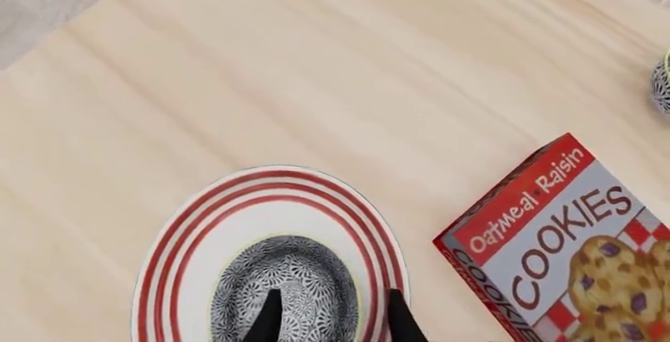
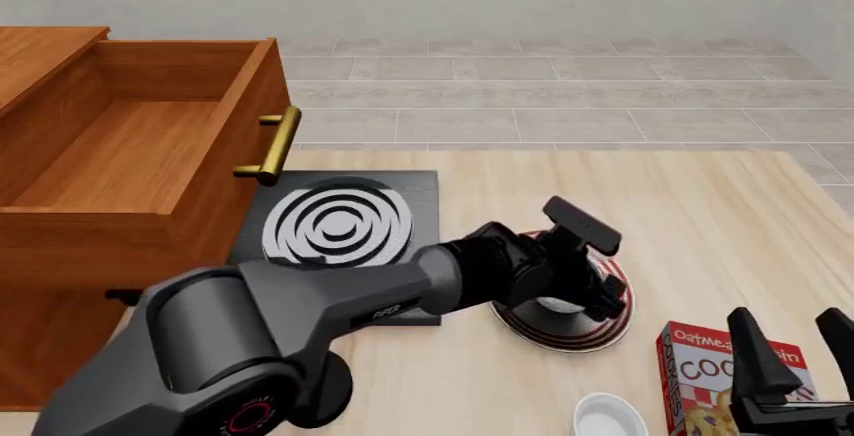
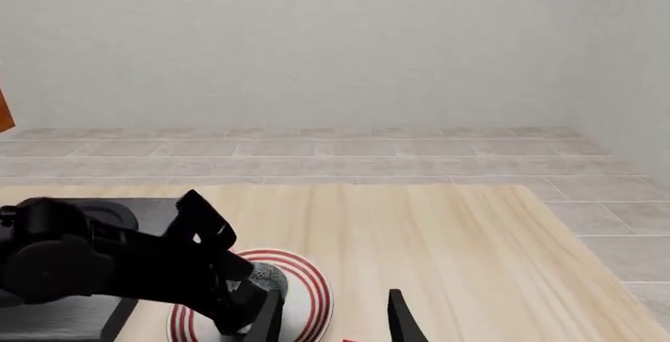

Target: Pick the akita bowl in the top layer of the wooden cabinet and place it on the plate.

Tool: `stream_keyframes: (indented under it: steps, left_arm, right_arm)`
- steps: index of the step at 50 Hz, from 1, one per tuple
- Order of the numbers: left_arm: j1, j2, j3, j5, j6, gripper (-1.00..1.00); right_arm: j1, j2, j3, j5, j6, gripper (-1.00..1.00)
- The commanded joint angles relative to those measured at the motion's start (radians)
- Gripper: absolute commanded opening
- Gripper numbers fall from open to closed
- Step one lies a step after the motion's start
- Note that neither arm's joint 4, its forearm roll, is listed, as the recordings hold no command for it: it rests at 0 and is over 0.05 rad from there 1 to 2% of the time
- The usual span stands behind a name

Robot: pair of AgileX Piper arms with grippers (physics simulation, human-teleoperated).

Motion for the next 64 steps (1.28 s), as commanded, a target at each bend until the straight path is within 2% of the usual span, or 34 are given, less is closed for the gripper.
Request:
stream_keyframes:
  steps: [1,25,64]
  left_arm:
    - [-0.017,-0.040,0.008,0.006,-0.006,1.00]
    - [-0.048,-0.202,0.086,0.003,0.001,1.00]
    - [-0.067,-0.340,0.105,0.003,-0.013,1.00]
  right_arm:
    - [0.000,0.002,0.000,-0.002,0.000,1.00]
    - [0.000,0.002,0.000,-0.002,0.000,1.00]
    - [0.000,0.002,0.000,-0.002,0.000,1.00]
